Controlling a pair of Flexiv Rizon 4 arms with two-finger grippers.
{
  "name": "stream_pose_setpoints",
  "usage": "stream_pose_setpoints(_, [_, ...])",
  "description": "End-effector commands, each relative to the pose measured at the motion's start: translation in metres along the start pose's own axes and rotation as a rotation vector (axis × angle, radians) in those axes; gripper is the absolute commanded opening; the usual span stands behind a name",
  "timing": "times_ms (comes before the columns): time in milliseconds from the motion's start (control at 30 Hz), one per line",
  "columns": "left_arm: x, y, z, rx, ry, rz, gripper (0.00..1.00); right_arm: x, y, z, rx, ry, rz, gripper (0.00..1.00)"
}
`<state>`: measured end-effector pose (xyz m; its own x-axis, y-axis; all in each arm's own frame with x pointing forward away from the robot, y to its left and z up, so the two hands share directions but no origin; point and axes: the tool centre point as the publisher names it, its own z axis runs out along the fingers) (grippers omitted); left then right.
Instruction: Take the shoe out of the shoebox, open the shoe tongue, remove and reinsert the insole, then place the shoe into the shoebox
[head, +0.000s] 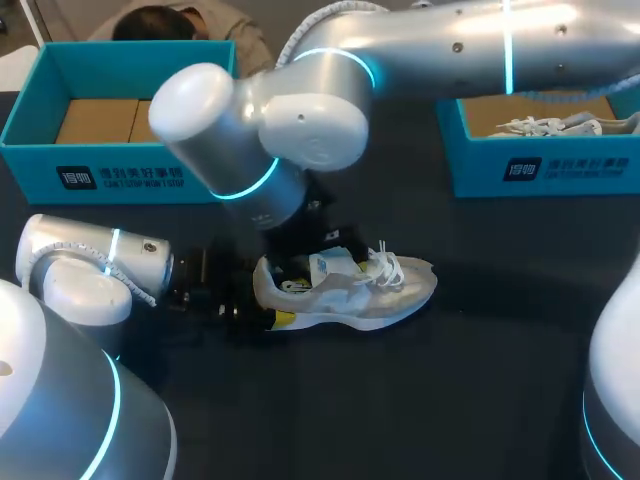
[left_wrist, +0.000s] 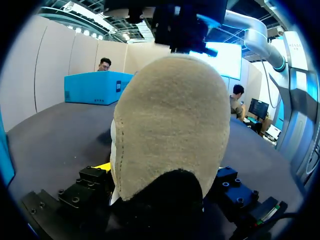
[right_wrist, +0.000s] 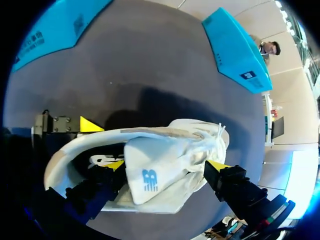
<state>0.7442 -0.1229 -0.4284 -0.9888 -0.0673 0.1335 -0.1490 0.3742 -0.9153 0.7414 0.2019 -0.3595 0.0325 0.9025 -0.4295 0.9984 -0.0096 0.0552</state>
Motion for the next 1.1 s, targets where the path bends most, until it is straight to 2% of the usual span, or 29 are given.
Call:
stream_pose_setpoints(33, [0.0, 0.004, 0.003, -0.004, -0.002, -0.001, 0.0, 0.0, -0.007, 0.003, -0.001, -0.078, 0.077, 1.0])
stream_pose_setpoints(267, [0.0, 0.004, 0.003, -0.004, -0.002, -0.001, 0.0, -0.022, -0.007, -0.001, 0.005, -0.119, 0.114, 1.0])
stream_pose_setpoints(433, [0.0, 0.004, 0.003, -0.004, -0.002, -0.001, 0.0, -0.036, -0.007, -0.01, 0.0, -0.141, 0.14, 0.81])
stream_pose_setpoints(500, [0.0, 0.004, 0.003, -0.004, -0.002, -0.001, 0.0, -0.04, -0.007, -0.013, -0.001, -0.147, 0.148, 0.66])
stream_pose_setpoints(567, [0.0, 0.004, 0.003, -0.004, -0.002, -0.001, 0.0, -0.046, -0.007, -0.016, -0.006, -0.152, 0.158, 0.61])
stream_pose_setpoints(633, [0.0, 0.004, 0.003, -0.004, -0.002, -0.001, 0.0, -0.049, -0.007, -0.017, -0.008, -0.152, 0.162, 0.48])
stream_pose_setpoints(700, [0.0, 0.004, 0.003, -0.004, -0.002, -0.001, 0.0, -0.051, -0.007, -0.017, -0.01, -0.141, 0.174, 0.31])
stream_pose_setpoints(733, [0.0, 0.004, 0.003, -0.004, -0.002, -0.001, 0.0, -0.053, -0.007, -0.016, -0.01, -0.137, 0.176, 0.07])
stream_pose_setpoints(767, [0.0, 0.004, 0.003, -0.004, -0.002, -0.001, 0.0, -0.054, -0.006, -0.015, -0.009, -0.132, 0.176, 0.0])
stream_pose_setpoints(1100, [0.0, 0.004, 0.003, -0.004, -0.002, -0.001, 0.0, -0.068, 0.003, -0.011, -0.006, -0.08, 0.165, 0.0])
